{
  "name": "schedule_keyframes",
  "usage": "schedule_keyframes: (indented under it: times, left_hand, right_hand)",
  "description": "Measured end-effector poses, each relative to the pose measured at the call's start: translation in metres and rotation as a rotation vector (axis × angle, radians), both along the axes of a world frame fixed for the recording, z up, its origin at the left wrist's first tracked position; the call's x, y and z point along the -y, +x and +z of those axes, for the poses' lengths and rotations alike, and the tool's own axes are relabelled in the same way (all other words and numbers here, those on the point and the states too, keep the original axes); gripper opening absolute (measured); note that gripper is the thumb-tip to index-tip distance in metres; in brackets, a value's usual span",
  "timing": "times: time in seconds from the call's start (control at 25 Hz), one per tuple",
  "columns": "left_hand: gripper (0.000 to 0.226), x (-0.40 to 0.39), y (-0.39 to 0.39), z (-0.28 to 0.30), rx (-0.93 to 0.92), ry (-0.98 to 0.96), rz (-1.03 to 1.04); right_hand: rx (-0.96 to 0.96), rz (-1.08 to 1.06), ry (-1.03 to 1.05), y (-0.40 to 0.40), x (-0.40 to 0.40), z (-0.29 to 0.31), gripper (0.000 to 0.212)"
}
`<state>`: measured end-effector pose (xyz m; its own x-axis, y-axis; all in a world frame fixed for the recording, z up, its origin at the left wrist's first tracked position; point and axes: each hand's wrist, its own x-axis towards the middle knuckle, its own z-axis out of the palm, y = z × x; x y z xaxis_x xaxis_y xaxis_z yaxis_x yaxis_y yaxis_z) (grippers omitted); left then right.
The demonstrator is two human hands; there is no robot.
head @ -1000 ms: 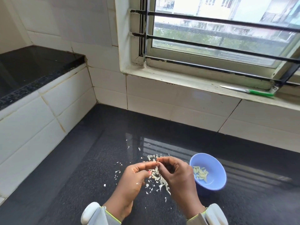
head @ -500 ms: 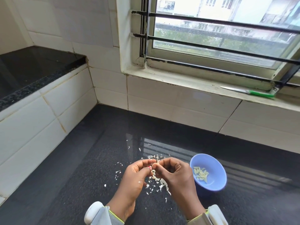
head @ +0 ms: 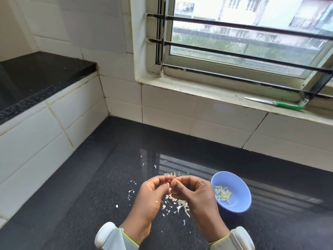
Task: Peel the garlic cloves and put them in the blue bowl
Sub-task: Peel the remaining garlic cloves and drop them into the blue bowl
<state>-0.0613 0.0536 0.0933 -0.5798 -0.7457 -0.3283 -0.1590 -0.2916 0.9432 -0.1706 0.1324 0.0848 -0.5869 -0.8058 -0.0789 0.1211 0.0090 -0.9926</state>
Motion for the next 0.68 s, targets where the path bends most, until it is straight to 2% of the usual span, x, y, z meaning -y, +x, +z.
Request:
schedule_keyframes:
  times: [0.08, 0.24, 0.32, 0.4, 0.48, 0.56, 0.68]
  left_hand:
    - [0.019, -0.001, 0.0, 0.0, 0.001, -0.008, 0.0]
    - [0.019, -0.002, -0.001, 0.003, -0.011, -0.014, 0.011]
    - [0.02, -0.002, -0.001, 0.005, -0.02, -0.017, 0.018]
    - [0.02, -0.003, 0.0, 0.006, -0.036, -0.04, 0.017]
    - [0.017, -0.005, 0.0, 0.008, -0.054, -0.111, 0.032]
    - [0.01, -0.005, 0.0, 0.01, -0.056, -0.234, 0.062]
    - [0.004, -0.004, 0.001, 0.013, -0.015, -0.433, 0.085]
  right_hand:
    - [-0.01, 0.009, -0.003, -0.001, 0.0, -0.003, 0.017]
    - [-0.015, -0.005, -0.044, -0.001, 0.001, -0.009, 0.011]
    - [-0.017, -0.022, -0.056, 0.0, 0.001, -0.011, 0.018]
    - [0.064, -0.026, -0.085, 0.002, 0.0, -0.01, 0.02]
    - [0.198, -0.01, -0.109, 0.004, 0.0, -0.007, 0.011]
    - [0.334, -0.012, -0.104, 0.002, 0.0, -0.008, 0.021]
    - [0.413, -0.014, -0.096, -0.001, -0.001, -0.007, 0.013]
